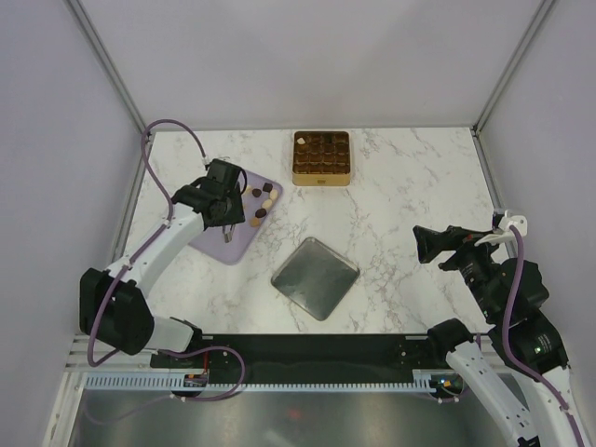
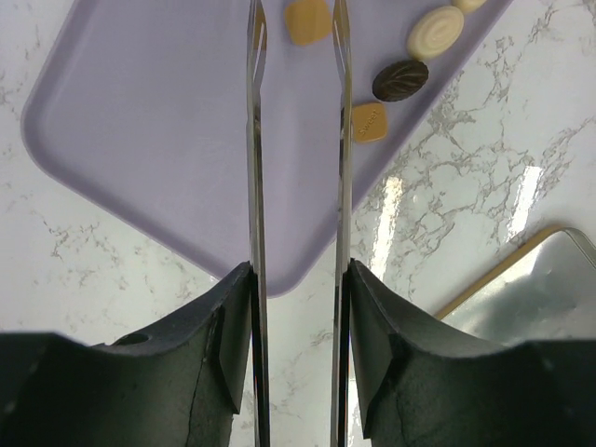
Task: Pack the chocolate
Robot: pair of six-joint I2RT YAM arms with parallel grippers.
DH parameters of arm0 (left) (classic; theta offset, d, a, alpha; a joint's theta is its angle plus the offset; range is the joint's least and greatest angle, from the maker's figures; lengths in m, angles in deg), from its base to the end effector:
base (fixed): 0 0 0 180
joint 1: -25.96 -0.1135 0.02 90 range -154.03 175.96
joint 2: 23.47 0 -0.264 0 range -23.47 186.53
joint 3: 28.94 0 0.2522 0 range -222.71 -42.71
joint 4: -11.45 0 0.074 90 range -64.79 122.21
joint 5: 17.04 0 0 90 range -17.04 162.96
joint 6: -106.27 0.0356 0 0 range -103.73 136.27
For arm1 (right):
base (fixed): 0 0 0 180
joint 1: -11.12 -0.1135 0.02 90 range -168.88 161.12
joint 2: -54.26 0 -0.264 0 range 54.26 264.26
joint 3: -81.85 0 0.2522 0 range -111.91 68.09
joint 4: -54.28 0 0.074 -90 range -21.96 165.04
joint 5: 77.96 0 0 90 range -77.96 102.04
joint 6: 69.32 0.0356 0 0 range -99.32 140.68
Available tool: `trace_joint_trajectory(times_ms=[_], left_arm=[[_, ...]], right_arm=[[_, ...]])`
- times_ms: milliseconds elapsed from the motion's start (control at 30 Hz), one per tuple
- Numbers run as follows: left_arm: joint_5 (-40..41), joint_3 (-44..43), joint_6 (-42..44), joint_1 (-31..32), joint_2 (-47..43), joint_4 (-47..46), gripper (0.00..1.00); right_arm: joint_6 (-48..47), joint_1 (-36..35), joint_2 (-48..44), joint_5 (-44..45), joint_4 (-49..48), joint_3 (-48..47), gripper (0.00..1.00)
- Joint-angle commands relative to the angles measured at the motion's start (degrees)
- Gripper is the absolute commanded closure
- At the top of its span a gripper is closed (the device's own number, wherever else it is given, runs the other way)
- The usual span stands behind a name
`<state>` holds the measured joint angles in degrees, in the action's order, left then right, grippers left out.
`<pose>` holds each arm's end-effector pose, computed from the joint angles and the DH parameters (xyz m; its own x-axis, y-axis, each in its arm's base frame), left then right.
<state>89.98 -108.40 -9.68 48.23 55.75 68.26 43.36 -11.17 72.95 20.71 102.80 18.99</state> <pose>0.2652 -0.0974 0.2837 -0.7877 -0.1296 -0.6023 -0.1463 0.9890 -0.0214 0.0573 0.0177 0.3655 -0.1557 0.3481 -0.9244 -0.1906 0.9077 0.3739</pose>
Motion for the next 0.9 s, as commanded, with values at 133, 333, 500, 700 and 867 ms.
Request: trace_joint_trajectory(times_ms=[133, 333, 500, 700, 867], left_arm=[[-1.5, 0.7, -3.3, 0.0, 3.7, -4.3, 0.49], [-1.5, 0.6, -4.3, -0.1, 7.5, -4.9, 0.49], [-1.7, 0.6, -4.4, -0.2, 8.4, -5.3, 0.5], [-3.0, 0.4, -3.9, -0.5, 7.6, -4.9, 0.56], [-0.9, -0.7, -3.0, -0.5, 6.3, -2.7, 0.58]], right_arm=[[0.1, -0.1, -0.6, -0.2, -0.4, 0.0, 0.06], [-0.1, -0.2, -0.4, 0.2, -0.7, 0.4, 0.06], [-0.4, -0.2, -0.2, 0.3, -1.0, 0.3, 0.06], [-0.5, -0.2, -0.2, 0.4, -1.2, 0.7, 0.06], [-0.7, -0.2, -0.2, 0.5, -1.2, 0.5, 0.06]])
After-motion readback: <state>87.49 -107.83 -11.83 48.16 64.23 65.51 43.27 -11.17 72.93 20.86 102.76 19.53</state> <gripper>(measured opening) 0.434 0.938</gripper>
